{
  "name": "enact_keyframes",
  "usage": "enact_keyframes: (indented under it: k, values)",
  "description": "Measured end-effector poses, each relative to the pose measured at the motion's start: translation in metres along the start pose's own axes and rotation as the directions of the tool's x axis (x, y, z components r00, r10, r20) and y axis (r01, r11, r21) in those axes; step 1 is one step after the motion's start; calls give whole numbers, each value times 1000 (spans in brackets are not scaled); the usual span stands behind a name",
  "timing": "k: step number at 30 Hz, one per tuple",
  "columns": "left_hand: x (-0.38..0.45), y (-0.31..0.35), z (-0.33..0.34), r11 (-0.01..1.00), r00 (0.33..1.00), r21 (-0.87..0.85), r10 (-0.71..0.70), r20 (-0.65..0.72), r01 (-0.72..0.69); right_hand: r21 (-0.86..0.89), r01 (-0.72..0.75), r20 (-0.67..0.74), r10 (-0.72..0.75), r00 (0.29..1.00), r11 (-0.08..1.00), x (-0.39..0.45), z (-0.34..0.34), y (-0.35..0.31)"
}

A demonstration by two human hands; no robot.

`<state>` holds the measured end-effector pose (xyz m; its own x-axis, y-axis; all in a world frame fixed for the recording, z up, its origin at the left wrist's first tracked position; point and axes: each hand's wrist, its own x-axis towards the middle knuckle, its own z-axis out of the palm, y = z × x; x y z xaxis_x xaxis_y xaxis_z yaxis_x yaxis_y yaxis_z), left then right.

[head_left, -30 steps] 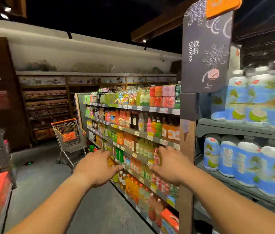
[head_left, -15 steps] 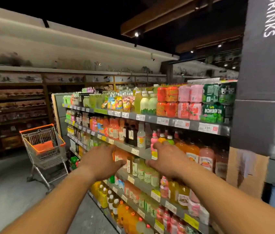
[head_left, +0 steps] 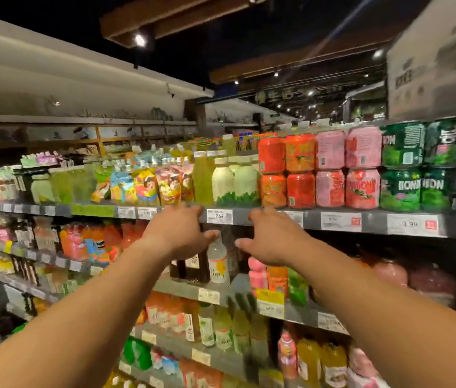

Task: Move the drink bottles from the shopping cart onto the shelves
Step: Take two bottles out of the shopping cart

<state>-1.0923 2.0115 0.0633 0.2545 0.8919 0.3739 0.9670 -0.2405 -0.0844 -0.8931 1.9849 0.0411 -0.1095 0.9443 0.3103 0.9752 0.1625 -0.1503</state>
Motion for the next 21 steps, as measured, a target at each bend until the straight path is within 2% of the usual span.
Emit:
enact_keyframes:
  k: [6, 12, 14, 18, 21]
  values:
    - [64, -29, 18, 997, 997, -36, 62, -49, -64, -45, -46, -50, 44, 998, 998, 59, 8, -12]
    - [146, -32, 3, 970, 948, -26, 230, -219, -241, -53, -126, -234, 110, 966, 991, 127, -16, -34]
    - [168, -26, -1, 956, 936, -27, 280, -213, -292, -51, -180, -261, 161, 952, 982, 150, -26, -43]
    - [203, -19, -1, 926, 922, -57, 365, -127, -374, -145, -284, -195, 254, 947, 948, 181, -37, -55]
    - [216, -21, 8, 930, 938, -125, 336, -89, -346, -215, -357, -162, 327, 931, 909, 196, -33, -59]
